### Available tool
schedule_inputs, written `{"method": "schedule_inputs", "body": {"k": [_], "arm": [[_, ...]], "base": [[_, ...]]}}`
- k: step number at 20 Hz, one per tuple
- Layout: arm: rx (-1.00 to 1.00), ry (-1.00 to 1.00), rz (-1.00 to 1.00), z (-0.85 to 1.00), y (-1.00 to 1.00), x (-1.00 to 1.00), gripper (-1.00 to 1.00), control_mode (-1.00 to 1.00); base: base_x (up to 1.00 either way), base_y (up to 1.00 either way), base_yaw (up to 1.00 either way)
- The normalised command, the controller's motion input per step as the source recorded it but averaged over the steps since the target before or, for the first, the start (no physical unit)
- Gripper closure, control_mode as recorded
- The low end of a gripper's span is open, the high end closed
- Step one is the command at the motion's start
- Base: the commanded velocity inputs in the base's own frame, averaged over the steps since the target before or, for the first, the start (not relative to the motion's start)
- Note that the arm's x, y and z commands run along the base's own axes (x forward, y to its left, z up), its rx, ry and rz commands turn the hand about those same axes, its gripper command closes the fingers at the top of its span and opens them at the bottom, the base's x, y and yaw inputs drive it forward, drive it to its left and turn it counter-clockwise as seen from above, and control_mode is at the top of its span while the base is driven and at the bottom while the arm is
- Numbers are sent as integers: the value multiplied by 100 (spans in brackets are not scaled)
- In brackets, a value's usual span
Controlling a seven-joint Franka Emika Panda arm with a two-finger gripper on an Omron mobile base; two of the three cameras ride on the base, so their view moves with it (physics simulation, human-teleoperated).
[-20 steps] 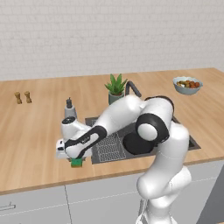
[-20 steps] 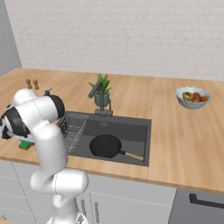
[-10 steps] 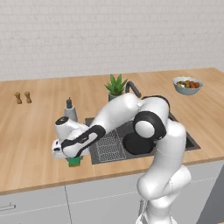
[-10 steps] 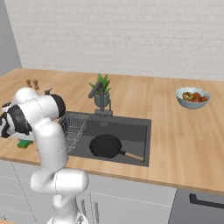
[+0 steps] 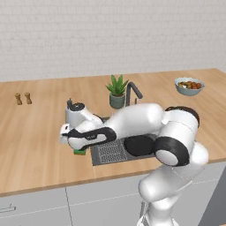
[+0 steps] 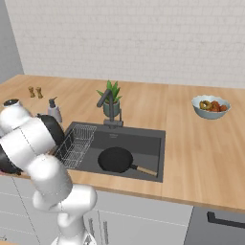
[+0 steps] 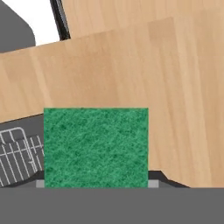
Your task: Pick the pan and sponge and place them into the sink. Then turn on the water.
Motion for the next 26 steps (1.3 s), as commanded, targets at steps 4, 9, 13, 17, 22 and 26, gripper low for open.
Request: {"method": "schedule_inputs", "body": {"k": [4, 9, 13, 17, 22, 26], "arm": [[32, -11, -15, 77, -100, -16, 100, -100], [29, -30, -16, 56, -100, -39, 100, -100], [24, -31, -17, 57, -100, -38, 100, -100], [9, -4, -18, 67, -90, -17, 100, -100], [13, 0, -18, 62, -99, -11, 100, -100], [12, 10, -15, 49, -100, -2, 100, -100]], "base": [[0, 0, 0], [0, 0, 0], [0, 0, 0], [0, 0, 0], [0, 0, 0], [0, 0, 0]]}}
